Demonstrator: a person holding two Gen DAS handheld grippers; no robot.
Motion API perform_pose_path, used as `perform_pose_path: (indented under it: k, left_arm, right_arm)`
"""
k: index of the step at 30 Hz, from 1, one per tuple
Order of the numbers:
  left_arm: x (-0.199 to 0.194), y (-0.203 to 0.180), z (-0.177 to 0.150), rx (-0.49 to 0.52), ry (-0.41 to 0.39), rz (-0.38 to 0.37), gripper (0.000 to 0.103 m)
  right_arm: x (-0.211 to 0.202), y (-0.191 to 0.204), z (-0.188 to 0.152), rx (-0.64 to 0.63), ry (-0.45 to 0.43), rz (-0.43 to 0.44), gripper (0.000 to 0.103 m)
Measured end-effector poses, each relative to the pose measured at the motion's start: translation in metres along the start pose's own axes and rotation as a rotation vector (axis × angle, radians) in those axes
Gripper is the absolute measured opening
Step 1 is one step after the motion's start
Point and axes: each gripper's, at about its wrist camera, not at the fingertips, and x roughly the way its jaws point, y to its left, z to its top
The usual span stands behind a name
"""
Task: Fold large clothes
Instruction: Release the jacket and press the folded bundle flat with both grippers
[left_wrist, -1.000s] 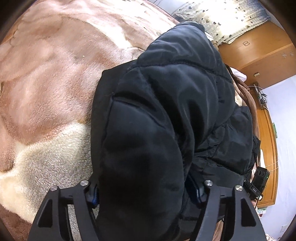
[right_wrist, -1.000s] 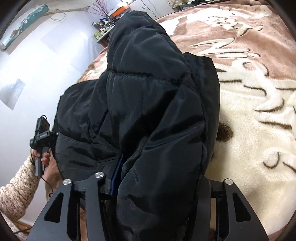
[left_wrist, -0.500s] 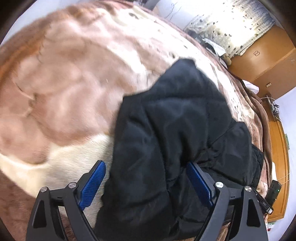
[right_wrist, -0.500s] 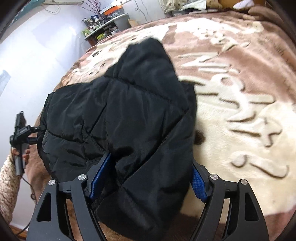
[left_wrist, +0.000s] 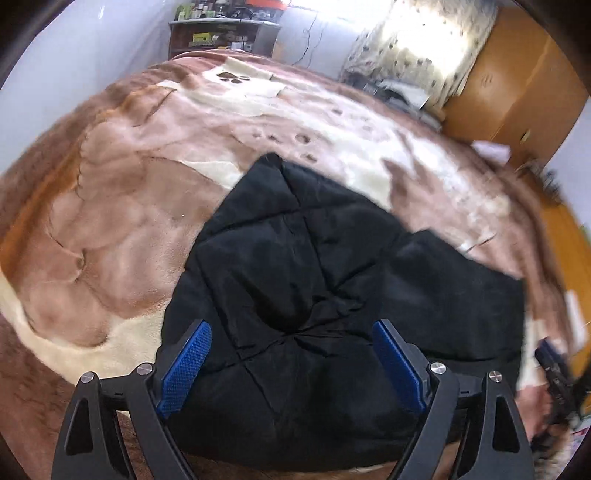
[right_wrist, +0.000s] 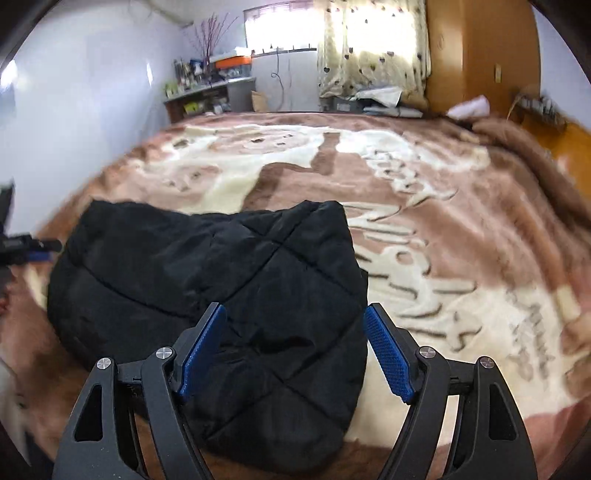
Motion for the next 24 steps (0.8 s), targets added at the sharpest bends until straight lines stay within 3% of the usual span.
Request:
perform_pose_path:
  k: [2, 4, 6, 9, 14, 18, 20, 24]
  left_arm:
    - [0.016, -0.004, 0.001, -0.009, 0.031, 0.008, 0.089]
    - [0.034, -0.002, 0.003, -0.034, 0.058, 0.064, 0.089]
    - [0.046, 0.005, 0.006, -0.063, 0.073, 0.063, 0.089]
    - [0.062, 0.009, 0.007, -0.056, 0.094, 0.068, 0.089]
    - [0.071, 0.003, 0.008, -0.04, 0.112, 0.105, 0.091]
    - [0.059, -0.006, 0.006, -0.02, 0.094, 0.148, 0.091]
    - [0.048, -0.014, 0.001, 0.02, 0.077, 0.157, 0.091]
    - [0.021, -0.021, -0.017, 0.003, 0.052, 0.131, 0.091]
  right_arm:
    - [0.02, 0.008, 0.004, -0.006, 0.033, -0.023, 0.077]
    - [0.041, 0.008, 0.005, 0.022, 0.078, -0.028, 0.077]
    - [0.067, 0.006, 0.006, 0.061, 0.158, -0.054, 0.077]
    - [0.096, -0.004, 0.006, 0.134, 0.239, -0.028, 0.077]
    - [0.112, -0.005, 0.006, 0.135, 0.298, -0.041, 0.078]
    - [0.098, -0.007, 0.009, 0.159, 0.308, -0.04, 0.078]
    - [0.082, -0.004, 0.012, 0.153, 0.258, -0.055, 0.078]
    - [0.038, 0.001, 0.01, 0.194, 0.17, -0.052, 0.078]
